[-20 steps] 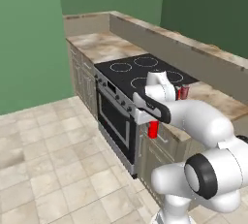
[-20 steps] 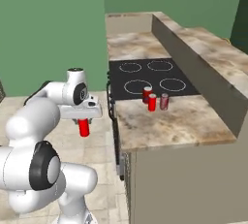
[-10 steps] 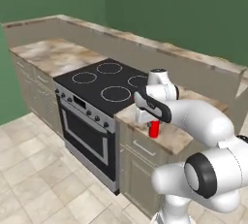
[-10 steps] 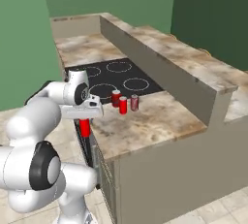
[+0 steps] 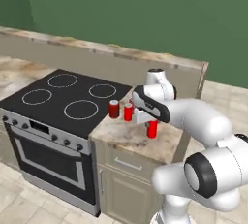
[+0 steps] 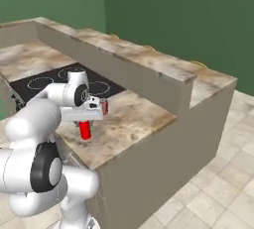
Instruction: Four empty soda cans are scattered around the kitchen. Gather all the cans and cluster them next to the stove for recycling.
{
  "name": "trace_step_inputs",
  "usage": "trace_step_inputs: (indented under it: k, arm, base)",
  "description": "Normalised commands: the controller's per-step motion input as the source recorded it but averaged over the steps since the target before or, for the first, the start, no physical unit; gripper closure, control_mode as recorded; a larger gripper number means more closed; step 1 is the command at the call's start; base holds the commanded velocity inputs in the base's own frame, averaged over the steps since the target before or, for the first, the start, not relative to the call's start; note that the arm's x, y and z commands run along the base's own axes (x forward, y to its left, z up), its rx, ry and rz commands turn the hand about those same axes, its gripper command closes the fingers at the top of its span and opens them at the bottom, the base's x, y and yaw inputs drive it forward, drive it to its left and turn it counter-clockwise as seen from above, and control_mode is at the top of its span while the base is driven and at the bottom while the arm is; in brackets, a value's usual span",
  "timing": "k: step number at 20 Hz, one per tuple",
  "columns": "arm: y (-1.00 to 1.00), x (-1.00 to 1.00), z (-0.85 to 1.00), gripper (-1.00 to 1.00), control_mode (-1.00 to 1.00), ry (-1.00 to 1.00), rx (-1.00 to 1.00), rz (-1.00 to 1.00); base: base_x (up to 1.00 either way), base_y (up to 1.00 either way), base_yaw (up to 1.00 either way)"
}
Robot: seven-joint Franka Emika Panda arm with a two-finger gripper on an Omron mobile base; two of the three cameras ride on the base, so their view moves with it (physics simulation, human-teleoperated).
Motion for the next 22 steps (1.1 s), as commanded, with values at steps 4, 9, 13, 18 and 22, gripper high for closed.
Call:
trace_step_inputs:
  k: [4,9,13,18,22]
  arm:
    - [0.00,0.00,0.00,1.00,1.00,0.00,0.00,0.00]
    - [0.00,0.00,0.00,1.00,1.00,0.00,0.00,0.00]
    - [0.00,0.00,0.00,1.00,1.00,0.00,0.00,0.00]
    - [0.00,0.00,0.00,1.00,1.00,0.00,0.00,0.00]
    - [0.00,0.00,0.00,1.00,1.00,0.00,0.00,0.00]
  base:
    - [0.02,0.35,-0.63]
    - [-0.09,0.38,-0.56]
    - [-0.29,0.42,-0.42]
    - [-0.43,0.43,-0.33]
    - [-0.41,0.50,-0.24]
